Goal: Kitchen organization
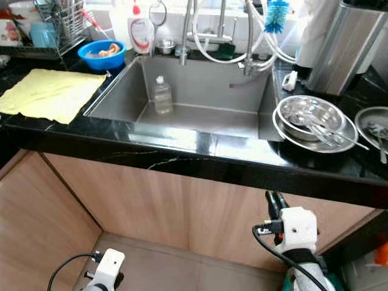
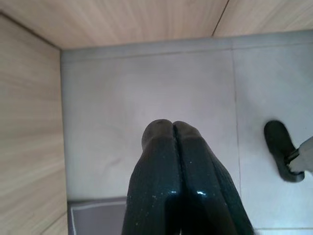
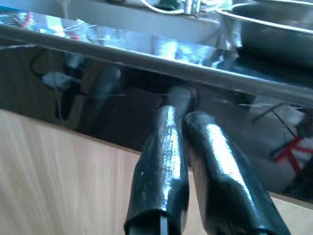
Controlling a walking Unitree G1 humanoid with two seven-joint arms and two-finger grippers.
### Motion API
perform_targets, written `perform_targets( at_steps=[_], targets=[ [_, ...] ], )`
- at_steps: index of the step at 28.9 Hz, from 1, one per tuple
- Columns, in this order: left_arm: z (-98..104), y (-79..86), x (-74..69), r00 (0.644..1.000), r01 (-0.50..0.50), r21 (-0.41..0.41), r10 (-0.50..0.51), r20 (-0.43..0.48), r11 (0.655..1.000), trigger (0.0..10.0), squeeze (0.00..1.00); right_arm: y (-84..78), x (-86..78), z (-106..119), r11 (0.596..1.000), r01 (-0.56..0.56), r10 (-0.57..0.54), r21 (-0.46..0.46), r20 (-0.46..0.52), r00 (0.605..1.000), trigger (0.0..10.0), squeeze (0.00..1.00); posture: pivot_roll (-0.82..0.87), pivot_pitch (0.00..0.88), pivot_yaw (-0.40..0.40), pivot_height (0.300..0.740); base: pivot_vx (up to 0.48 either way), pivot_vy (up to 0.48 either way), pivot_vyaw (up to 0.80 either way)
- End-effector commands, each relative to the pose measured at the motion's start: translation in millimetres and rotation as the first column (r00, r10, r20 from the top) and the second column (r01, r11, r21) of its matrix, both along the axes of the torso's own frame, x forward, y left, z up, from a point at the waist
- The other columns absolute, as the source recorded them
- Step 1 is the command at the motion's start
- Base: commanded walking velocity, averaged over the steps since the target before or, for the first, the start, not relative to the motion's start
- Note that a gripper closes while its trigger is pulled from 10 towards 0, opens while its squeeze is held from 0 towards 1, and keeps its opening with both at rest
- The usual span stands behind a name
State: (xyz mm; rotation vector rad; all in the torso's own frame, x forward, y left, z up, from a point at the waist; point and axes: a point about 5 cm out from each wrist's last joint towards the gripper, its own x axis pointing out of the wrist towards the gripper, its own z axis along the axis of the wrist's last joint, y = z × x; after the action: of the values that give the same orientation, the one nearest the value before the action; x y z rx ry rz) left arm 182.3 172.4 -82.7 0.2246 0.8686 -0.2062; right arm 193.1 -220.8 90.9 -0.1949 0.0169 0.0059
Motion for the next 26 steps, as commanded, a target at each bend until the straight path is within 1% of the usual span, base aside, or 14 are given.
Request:
perform_targets(
  at_steps=[1,2,3,4,5,7,8,9,10,13,16,17,20,26],
  targets=[
    [-1,2.0,-1.9,1.0,0.002,0.002,-0.002,-0.006,1.0,10.0,0.0,-3.1,-0.1,16,0.999,0.037,-0.037,-0.002,0.015,0.999,10.0,0.0,-0.33,0.0,0.029,0.731,0.0,0.0,0.0],
    [-1,2.6,-2.6,1.0,0.003,0.005,-0.003,-0.008,1.0,10.0,0.0,-0.6,2.9,28,0.999,0.05,-0.05,0.004,0.038,0.998,10.0,0.0,-0.33,0.0,0.029,0.731,0.0,0.0,0.0],
    [-1,2.9,-2.6,1.0,0.003,0.005,-0.003,-0.008,1.0,10.0,0.0,0.1,4.0,31,0.998,0.057,-0.057,0.007,0.046,0.997,10.0,0.0,-0.33,0.0,0.03,0.731,0.0,0.0,0.0],
    [-1,3.2,-2.7,1.0,0.003,0.005,-0.003,-0.008,1.0,10.0,0.0,0.6,6.5,33,0.998,0.065,-0.066,0.009,0.056,0.996,10.0,0.71,-0.33,0.0,0.03,0.731,0.0,0.0,0.0],
    [-1,3.5,-2.8,1.0,0.003,0.005,-0.002,-0.008,1.0,10.0,0.0,0.9,10.0,35,0.997,0.073,-0.073,0.008,0.066,0.995,10.0,1.0,-0.33,0.0,0.03,0.731,0.0,0.0,0.0],
    [-1,3.6,-3.0,1.0,0.002,0.004,-0.002,-0.008,1.0,10.0,0.0,0.5,17.0,37,0.995,0.096,-0.095,-0.008,0.078,0.992,10.0,1.0,-0.33,0.0,0.03,0.731,0.0,0.0,0.0],
    [-1,3.4,-3.3,1.0,0.004,0.003,-0.004,-0.008,1.0,10.0,0.0,-2.3,24.9,40,0.99,0.14,-0.138,-0.01,0.095,0.986,10.0,1.0,-0.33,0.0,0.027,0.731,0.0,0.0,0.0],
    [-1,3.4,-3.3,1.0,0.004,0.003,-0.004,-0.008,1.0,10.0,0.0,-2.3,24.9,40,0.99,0.14,-0.138,-0.01,0.095,0.986,10.0,1.0,-0.33,0.0,0.027,0.731,0.0,0.0,0.0],
    [-1,3.5,-3.1,1.0,-0.001,0.0,0.001,-0.006,1.0,10.0,0.0,-3.5,33.2,46,0.984,0.178,-0.178,0.004,0.113,0.978,10.0,1.0,-0.32,0.0,0.026,0.731,0.0,0.0,0.0],
    [-1,3.9,-4.0,1.0,-0.007,-0.001,0.007,-0.007,1.0,10.0,0.0,-0.4,45.2,56,0.981,0.193,-0.193,0.014,0.14,0.971,10.0,1.0,-0.32,0.0,0.023,0.731,0.0,0.0,0.0],
    [-2,4.0,-4.6,1.0,-0.008,0.001,0.008,-0.009,1.0,10.0,0.0,-1.2,48.9,57,0.977,0.211,-0.211,0.02,0.139,0.967,10.0,1.0,-0.31,0.0,0.022,0.731,0.0,0.0,0.0],
    [-2,4.1,-4.7,1.0,-0.009,0.002,0.009,-0.009,1.0,10.0,0.0,-3.3,51.2,57,0.971,0.236,-0.238,0.031,0.14,0.961,10.0,1.0,-0.31,0.0,0.021,0.731,0.0,0.0,0.0],
    [-2,4.4,-5.4,1.0,-0.008,0.008,0.008,-0.014,1.0,10.0,0.0,-6.1,54.3,56,0.962,0.267,-0.271,0.05,0.126,0.954,10.0,1.0,-0.31,0.0,0.022,0.731,0.0,0.0,0.0],
    [-3,4.5,-6.6,1.0,-0.002,0.007,0.002,-0.021,1.0,10.0,0.0,-5.3,60.1,56,0.957,0.284,-0.29,0.067,0.116,0.95,10.0,1.0,-0.31,0.0,0.023,0.731,0.0,0.0,0.0]
  ],
)
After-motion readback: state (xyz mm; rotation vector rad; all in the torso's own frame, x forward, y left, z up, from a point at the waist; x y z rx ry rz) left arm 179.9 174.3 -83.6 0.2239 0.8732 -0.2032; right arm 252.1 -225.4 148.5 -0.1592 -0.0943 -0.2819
